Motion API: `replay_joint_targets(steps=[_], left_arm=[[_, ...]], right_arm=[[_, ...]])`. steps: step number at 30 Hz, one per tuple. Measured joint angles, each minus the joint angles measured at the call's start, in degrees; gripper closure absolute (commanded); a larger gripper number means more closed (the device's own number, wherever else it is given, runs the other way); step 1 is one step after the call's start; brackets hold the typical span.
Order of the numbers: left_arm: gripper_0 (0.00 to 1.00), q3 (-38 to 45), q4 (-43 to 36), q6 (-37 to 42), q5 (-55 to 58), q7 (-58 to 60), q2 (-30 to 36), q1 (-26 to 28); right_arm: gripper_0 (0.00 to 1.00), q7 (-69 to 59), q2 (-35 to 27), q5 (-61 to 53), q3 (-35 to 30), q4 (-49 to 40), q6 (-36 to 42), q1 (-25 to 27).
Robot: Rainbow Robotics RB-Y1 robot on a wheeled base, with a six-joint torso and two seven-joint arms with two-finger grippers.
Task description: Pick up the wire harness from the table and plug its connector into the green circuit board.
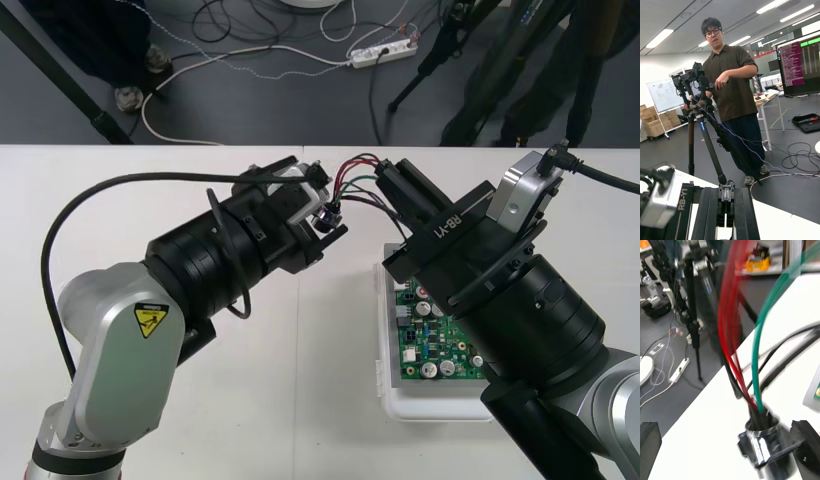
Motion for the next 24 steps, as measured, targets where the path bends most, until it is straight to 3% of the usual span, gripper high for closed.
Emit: replay_joint_targets(steps=[8, 24], left_arm=[[0.00, 5.9, 0.0, -5.0, 12.6, 0.0, 1.2, -2.5], [0.00, 7.1, 0.0, -8.5, 44.0, 0.0, 17.6, -4.8]], right_arm=[[1.00, 0.0, 0.0, -0.2, -4.2, 0.0, -7.5, 0.0], [1.00, -3.1, 0.0, -5.6, -21.1, 0.1, -29.5, -1.3]])
